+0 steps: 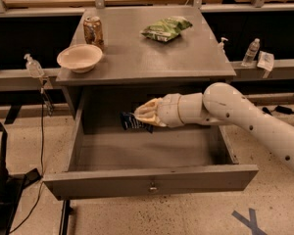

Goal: Pick rxbar blueberry from top drawer and place on counter

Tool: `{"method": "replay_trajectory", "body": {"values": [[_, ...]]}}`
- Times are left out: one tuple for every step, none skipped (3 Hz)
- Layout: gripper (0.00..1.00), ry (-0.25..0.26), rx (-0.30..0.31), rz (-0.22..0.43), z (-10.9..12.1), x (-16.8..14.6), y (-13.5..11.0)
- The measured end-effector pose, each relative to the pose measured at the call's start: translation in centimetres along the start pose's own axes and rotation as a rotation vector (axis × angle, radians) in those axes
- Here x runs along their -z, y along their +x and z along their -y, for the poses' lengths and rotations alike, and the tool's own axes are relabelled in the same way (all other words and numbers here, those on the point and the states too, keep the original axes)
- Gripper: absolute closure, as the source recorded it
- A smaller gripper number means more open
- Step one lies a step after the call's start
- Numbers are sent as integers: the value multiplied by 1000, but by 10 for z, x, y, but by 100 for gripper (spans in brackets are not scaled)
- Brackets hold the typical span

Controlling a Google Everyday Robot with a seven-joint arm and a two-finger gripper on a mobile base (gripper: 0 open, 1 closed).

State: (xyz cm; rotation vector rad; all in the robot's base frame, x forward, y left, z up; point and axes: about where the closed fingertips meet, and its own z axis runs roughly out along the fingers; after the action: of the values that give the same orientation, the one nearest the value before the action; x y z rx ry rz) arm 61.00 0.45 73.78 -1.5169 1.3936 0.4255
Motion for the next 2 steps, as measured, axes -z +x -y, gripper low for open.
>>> {"method": "replay_trajectory", "body": {"values": [[100, 1, 80, 106, 2, 14, -47], [100, 2, 119, 157, 2, 27, -78]]}}
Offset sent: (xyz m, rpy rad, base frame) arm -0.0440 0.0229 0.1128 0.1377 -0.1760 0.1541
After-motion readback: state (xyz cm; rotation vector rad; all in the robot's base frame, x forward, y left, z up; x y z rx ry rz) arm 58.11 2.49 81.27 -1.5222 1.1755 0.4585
